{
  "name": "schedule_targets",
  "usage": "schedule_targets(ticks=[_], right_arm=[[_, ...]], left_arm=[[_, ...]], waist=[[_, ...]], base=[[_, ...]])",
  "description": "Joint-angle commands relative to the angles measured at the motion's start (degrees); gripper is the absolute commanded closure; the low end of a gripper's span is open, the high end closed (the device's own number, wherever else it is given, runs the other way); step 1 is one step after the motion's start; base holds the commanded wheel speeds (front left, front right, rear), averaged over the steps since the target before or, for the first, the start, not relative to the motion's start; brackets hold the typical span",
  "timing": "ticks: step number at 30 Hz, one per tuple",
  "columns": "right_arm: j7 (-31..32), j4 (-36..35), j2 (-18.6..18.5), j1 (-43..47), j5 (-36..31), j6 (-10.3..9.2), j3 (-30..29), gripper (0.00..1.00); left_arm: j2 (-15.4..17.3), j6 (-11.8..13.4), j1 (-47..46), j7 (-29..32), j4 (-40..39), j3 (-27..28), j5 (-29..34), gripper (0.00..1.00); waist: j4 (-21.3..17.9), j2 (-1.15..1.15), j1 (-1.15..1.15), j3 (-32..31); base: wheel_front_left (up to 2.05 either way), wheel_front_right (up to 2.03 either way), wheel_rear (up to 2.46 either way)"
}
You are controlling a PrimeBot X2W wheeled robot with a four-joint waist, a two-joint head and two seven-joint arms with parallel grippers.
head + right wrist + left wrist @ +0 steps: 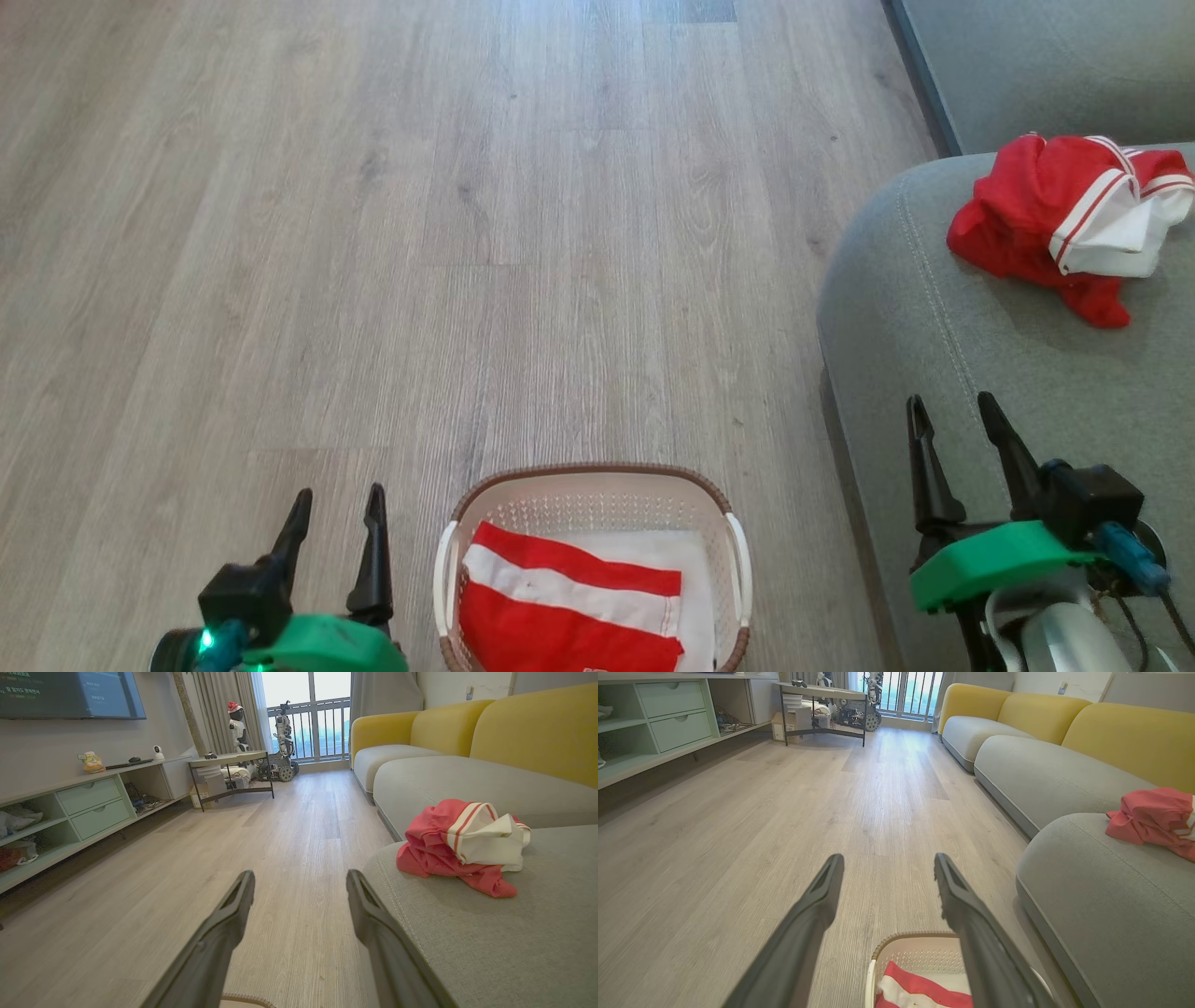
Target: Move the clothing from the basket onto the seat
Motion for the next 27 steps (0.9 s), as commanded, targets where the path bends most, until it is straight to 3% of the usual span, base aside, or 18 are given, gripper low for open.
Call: schedule_targets(ticks=[1, 14, 22, 27], right_arm=[[-0.5, -1.8, 0.1, -0.6, 0.6, -0.02, 1.3, 0.0], [-0.5, -3.2, 0.1, -1.7, 0.1, -0.02, -0.7, 0.0], [-0.5, -6.5, 0.1, -5.8, -0.8, -0.02, -2.8, 0.0], [-0.5, -8.9, 0.1, -10.5, -1.1, -0.02, -3.8, 0.0]], left_arm=[[-0.1, -0.2, -1.7, -0.7, -1.7, 2.3, 0.6, 0.0], [-0.2, -2.4, -5.4, -0.7, 1.8, 0.0, 2.9, 0.0], [-0.2, -5.1, -14.4, -0.4, 9.5, -4.5, 6.0, 0.0], [-0.7, -6.6, -23.3, -0.2, 17.6, -8.3, 8.6, 0.0]], waist=[[0.0, 0.0, 0.0, 0.0], [-0.4, 0.0, 0.0, 3.3], [-1.6, 0.0, 0.0, 12.6], [-2.8, 0.0, 0.0, 21.9]], base=[[0.0, 0.0, 0.0], [0.0, 0.0, 0.0], [0.0, 0.0, 0.0], [0.0, 0.0, 0.0]])
